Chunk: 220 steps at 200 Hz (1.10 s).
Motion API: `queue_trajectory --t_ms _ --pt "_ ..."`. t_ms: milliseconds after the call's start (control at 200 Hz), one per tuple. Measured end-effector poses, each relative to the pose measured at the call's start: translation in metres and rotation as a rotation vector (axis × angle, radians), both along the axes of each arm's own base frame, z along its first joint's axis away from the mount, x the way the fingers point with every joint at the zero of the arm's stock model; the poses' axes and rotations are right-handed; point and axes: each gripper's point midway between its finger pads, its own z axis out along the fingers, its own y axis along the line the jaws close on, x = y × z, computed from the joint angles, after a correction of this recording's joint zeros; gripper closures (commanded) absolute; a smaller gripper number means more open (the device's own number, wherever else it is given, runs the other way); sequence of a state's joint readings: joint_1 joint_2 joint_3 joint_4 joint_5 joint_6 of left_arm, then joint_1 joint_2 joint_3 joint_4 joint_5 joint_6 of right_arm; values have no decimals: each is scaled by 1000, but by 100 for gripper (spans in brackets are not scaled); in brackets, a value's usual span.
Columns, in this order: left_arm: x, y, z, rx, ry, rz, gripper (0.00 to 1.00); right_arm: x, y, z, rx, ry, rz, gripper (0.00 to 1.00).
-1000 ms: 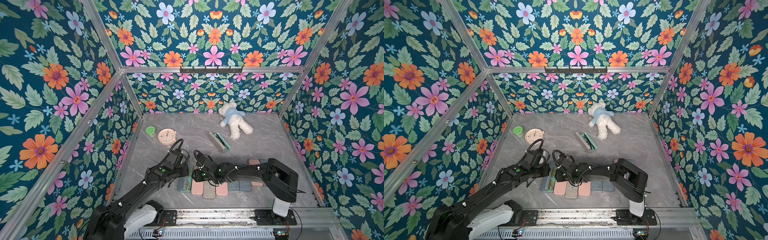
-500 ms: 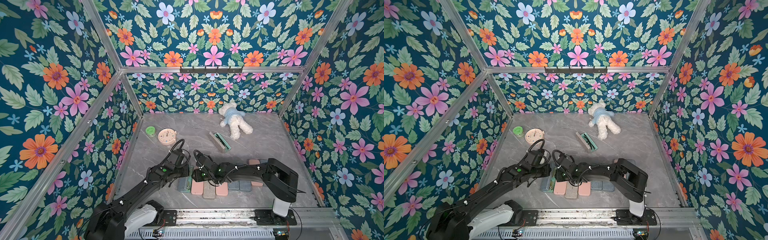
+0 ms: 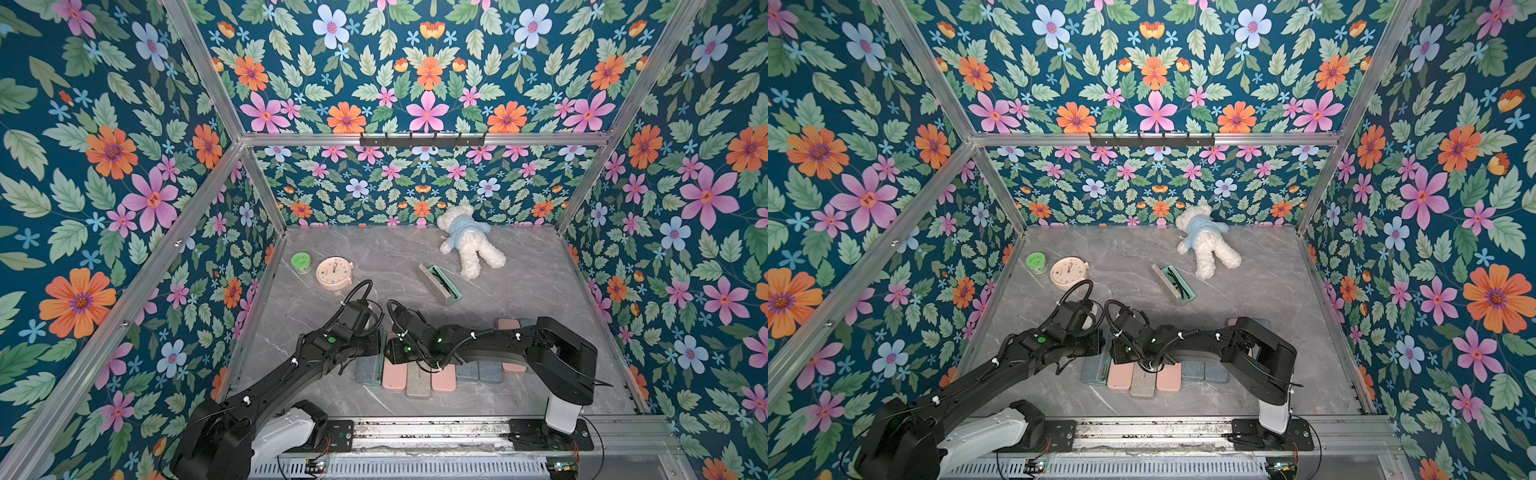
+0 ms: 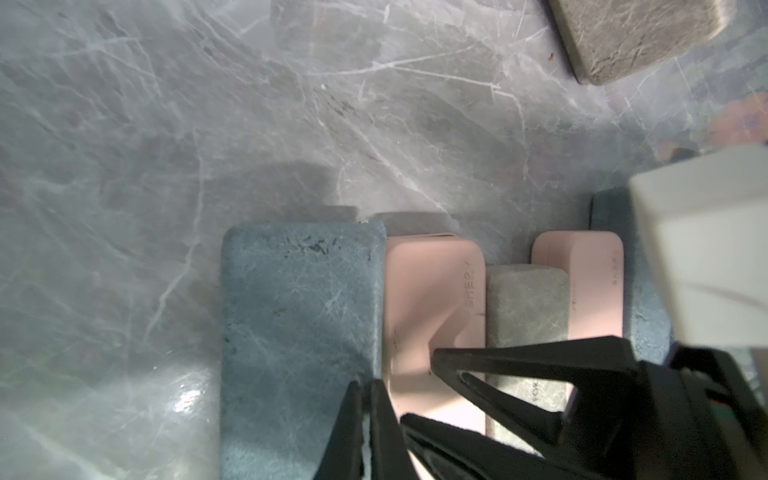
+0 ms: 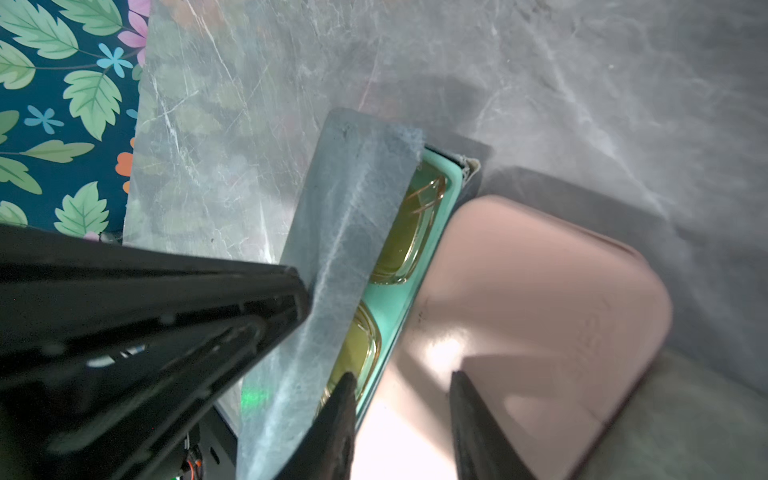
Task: Close the glasses case
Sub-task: Close the glasses case at the center of the board.
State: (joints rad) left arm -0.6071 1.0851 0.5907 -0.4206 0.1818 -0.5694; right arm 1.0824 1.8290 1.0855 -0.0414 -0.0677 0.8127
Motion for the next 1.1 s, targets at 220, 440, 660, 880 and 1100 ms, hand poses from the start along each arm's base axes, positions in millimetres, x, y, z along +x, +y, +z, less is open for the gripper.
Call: queue_trajectory --t_ms 220,440,660,880,1100 --pt "-7 -2 -6 6 39 -20 90 -1 -3 0 -9 4 -1 60" --pt "-8 -2 3 -12 12 -21 89 -1 -3 1 -10 5 -1 60" --pt "-5 0 17 -29 -45 -8 75 -2 -9 6 -23 9 -2 59" --pt "1 13 62 -83 -221 45 22 14 -22 51 24 -49 -16 49" --pt "6 28 107 -121 -379 114 11 52 -77 119 87 -158 -106 13"
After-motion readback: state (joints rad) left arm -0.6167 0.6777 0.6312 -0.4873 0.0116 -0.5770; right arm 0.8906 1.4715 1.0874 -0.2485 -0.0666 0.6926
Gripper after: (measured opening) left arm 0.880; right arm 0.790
